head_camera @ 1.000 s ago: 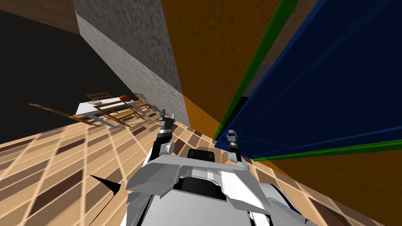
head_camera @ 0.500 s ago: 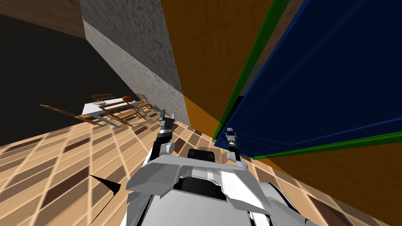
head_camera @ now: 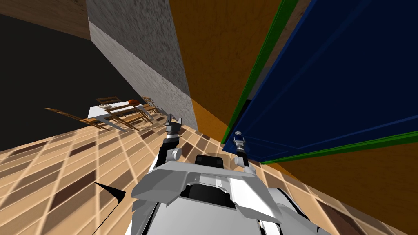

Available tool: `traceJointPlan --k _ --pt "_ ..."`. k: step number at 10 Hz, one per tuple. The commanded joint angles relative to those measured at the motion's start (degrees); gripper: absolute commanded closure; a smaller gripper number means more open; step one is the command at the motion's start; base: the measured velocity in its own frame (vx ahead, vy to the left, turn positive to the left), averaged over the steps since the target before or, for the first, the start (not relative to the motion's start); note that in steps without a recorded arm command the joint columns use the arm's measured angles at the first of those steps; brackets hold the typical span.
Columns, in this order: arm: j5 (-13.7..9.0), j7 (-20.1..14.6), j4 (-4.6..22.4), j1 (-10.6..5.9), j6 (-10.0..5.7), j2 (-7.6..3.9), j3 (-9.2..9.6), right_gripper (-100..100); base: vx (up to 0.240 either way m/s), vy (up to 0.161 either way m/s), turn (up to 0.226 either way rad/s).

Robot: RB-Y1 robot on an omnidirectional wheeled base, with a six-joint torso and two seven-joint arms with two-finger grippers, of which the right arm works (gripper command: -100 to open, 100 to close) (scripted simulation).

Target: Pull the door open

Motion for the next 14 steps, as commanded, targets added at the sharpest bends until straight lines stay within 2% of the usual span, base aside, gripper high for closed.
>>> traceJointPlan --k 1,2,4,5,7,8,12,14 --pt "-1.49 -2.86 -0.52 -0.08 0.39 0.13 0.95 -100 -0.086 -0.007 0.010" --pt "-1.49 -3.83 -0.52 -0.08 0.39 0.13 0.95 -100 -0.058 -0.004 0.003" --pt "-3.33 -7.44 -0.99 -0.27 0.76 0.38 2.15 -100 -0.061 -0.015 0.007" --pt "-3.33 -8.42 -0.99 -0.27 0.76 0.38 2.15 -100 -0.052 -0.011 0.003" --pt "-4.97 -12.03 -1.40 -0.44 1.09 0.60 3.22 -100 -0.069 -0.014 0.005" --pt "-4.97 -12.76 -1.40 -0.44 1.09 0.60 3.22 -100 -0.055 -0.007 0.002" --pt "-7.40 -19.48 -2.02 -0.68 1.58 0.92 4.80 -100 -0.061 -0.015 0.004" --pt "-8.27 -21.79 -2.24 -0.77 1.75 1.04 5.36 -100 -0.060 -0.010 0.003"
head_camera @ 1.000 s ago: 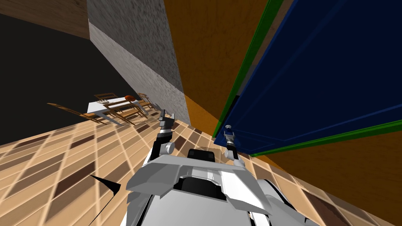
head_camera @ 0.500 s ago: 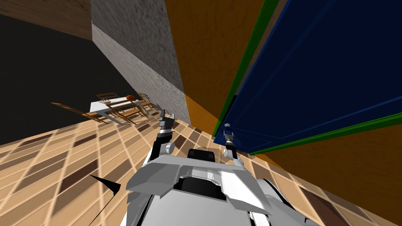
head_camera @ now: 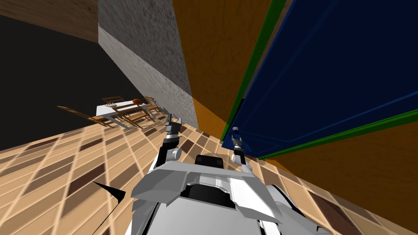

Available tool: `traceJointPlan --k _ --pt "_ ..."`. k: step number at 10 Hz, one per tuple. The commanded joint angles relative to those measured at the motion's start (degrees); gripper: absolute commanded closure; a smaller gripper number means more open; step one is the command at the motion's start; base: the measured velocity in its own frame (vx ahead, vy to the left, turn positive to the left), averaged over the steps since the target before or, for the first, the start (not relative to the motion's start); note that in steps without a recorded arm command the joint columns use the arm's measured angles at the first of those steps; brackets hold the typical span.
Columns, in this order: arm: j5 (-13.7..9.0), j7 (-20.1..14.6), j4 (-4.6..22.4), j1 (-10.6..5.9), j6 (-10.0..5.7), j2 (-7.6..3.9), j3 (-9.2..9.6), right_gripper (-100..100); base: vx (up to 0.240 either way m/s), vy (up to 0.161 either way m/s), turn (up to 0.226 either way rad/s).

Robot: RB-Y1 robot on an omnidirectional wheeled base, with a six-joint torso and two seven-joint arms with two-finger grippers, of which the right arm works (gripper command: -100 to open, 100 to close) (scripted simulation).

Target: Pull the door open

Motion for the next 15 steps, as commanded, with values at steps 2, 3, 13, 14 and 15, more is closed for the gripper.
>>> traceJointPlan --k 2,3,13,14,15 --pt "-0.42 -1.80 0.63 0.62 -0.61 -1.46 -0.50 -100 0.049 0.005 0.090" --pt "-0.42 -1.80 0.63 0.62 -0.61 -1.46 -0.50 -100 0.156 -0.004 0.083" --pt "-1.05 -3.93 0.99 1.82 -1.18 -3.84 -1.43 100 0.066 -0.007 0.036" --pt "-1.05 -3.93 0.99 1.82 -1.18 -3.84 -1.43 100 0.000 0.000 0.000" --pt "-0.48 -5.80 0.87 2.56 -1.68 -5.14 -0.07 100 -0.098 -0.022 0.156"
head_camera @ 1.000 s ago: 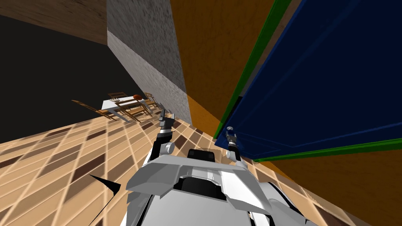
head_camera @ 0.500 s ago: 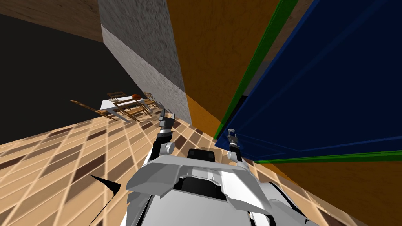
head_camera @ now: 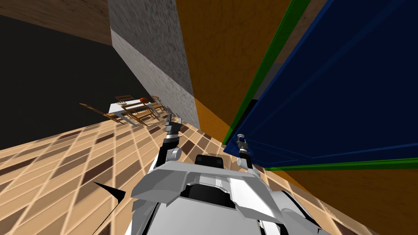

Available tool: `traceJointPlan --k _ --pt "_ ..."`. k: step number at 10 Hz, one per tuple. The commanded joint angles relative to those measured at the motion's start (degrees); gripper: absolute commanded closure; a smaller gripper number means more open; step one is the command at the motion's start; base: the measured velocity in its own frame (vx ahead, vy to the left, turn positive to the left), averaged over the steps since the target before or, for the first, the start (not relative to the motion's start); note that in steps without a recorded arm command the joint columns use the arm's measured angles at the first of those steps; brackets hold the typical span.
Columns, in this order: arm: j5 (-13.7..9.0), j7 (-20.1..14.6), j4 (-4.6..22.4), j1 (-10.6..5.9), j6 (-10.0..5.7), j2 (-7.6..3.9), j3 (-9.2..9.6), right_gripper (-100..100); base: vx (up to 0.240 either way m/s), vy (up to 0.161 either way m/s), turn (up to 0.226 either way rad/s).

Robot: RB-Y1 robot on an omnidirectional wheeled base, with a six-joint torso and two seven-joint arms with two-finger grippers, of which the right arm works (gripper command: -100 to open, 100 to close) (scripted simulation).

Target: Pull the door open

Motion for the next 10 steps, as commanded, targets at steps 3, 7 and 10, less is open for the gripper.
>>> traceJointPlan --k 3,7,10 --pt "1.09 -3.35 -0.24 0.98 -1.15 -1.74 2.56 100 -0.192 -0.034 0.124" --pt "2.35 -7.31 -0.77 2.32 -2.48 -4.23 5.54 100 -0.208 -0.042 0.128" --pt "3.17 -9.90 -1.11 3.20 -3.34 -5.86 7.49 100 -0.190 -0.060 0.118"
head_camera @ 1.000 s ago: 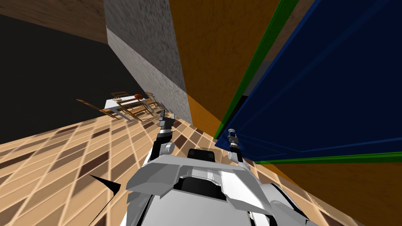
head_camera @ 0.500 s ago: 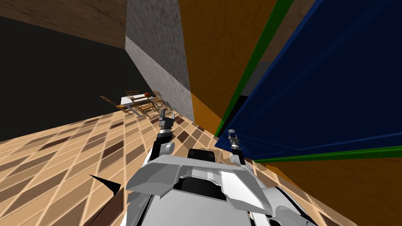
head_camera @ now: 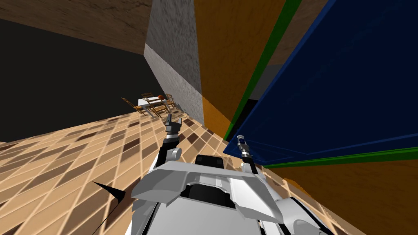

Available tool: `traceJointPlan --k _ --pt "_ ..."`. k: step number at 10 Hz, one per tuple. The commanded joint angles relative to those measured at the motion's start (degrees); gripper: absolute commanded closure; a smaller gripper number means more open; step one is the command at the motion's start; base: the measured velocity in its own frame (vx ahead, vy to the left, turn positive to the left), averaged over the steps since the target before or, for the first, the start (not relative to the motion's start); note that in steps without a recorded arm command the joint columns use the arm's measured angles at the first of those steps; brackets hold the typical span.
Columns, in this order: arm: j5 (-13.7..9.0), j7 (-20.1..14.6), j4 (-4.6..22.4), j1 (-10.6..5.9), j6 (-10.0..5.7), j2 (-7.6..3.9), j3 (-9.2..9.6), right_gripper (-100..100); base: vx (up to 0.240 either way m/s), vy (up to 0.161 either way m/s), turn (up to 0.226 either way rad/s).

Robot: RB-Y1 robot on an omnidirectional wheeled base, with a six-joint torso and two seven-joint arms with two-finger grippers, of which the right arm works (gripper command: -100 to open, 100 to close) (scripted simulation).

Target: Pull the door open

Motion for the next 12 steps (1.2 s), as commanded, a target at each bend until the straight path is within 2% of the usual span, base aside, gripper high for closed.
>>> traceJointPlan --k 1,8,9,10,12 --pt "0.00 0.00 0.00 0.00 0.00 0.00 0.00 100 -0.076 -0.020 0.032" --pt "2.72 -6.41 -1.20 3.55 -5.11 -4.89 5.83 100 -0.218 -0.058 0.120" --pt "2.95 -6.95 -1.31 3.85 -5.55 -5.32 6.32 100 -0.244 -0.015 0.078" --pt "2.81 -6.44 -1.05 3.51 -5.12 -4.91 5.97 100 -0.107 -0.005 0.001" --pt "3.30 -7.77 -0.59 4.45 -6.92 -5.88 7.18 100 -0.177 -0.059 0.132"
